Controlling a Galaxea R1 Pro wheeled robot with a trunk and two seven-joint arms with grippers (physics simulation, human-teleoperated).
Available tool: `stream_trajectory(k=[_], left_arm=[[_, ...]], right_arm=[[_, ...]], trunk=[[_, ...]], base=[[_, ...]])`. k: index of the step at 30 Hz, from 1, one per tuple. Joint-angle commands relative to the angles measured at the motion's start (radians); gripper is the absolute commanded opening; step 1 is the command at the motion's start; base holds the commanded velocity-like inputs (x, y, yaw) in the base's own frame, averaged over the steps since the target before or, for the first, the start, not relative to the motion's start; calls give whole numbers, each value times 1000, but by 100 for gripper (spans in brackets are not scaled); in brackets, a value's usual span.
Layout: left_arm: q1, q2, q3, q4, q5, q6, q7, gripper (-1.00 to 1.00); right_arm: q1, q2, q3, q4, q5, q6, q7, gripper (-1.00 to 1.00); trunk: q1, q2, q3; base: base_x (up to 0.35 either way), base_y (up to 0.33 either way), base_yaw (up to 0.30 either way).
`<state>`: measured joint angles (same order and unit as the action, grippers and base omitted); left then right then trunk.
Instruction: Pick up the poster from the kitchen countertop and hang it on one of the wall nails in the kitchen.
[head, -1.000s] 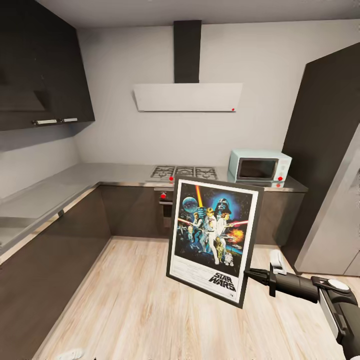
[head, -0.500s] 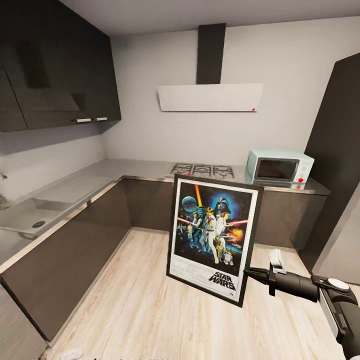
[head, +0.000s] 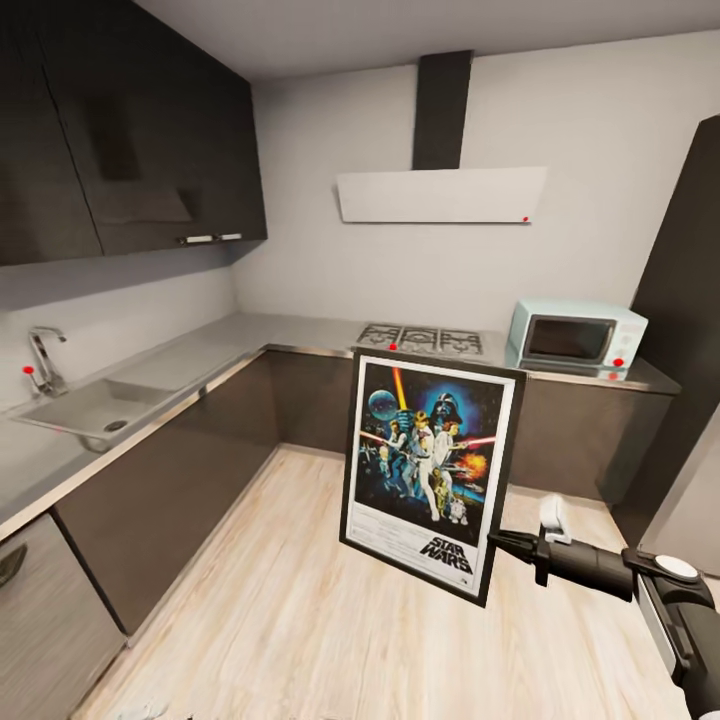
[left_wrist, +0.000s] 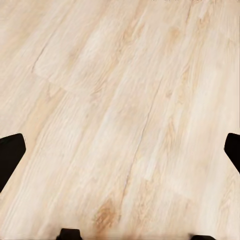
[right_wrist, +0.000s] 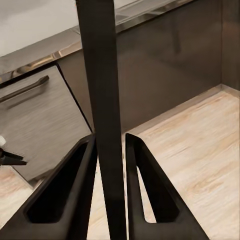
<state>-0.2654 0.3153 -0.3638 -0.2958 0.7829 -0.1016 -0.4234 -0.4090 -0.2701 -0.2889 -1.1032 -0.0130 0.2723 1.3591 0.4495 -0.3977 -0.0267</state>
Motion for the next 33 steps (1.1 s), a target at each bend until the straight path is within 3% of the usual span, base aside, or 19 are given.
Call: stream_trajectory(k=[1, 12, 20, 33], left_arm=[[-2, 1, -8, 1, 7, -6, -2, 100], [-2, 2, -8, 1, 7, -6, -2, 100], [-2, 2, -7, 3, 9, -6, 0, 100], [-2, 2, -4, 12, 12, -6, 0, 100]], right_arm=[[-1, 1, -1, -9, -1, 13, 5, -100], [-1, 6, 0, -28, 2, 13, 1, -100], [-1, 8, 3, -34, 4, 13, -39, -100], [-1, 8, 4, -35, 4, 14, -47, -100]], trunk=[[1, -2, -2], [1, -2, -2], [1, -2, -2], [1, -2, -2]], base=[[-67, -49, 251], [-133, -133, 280], [-62, -69, 288], [-92, 128, 169]])
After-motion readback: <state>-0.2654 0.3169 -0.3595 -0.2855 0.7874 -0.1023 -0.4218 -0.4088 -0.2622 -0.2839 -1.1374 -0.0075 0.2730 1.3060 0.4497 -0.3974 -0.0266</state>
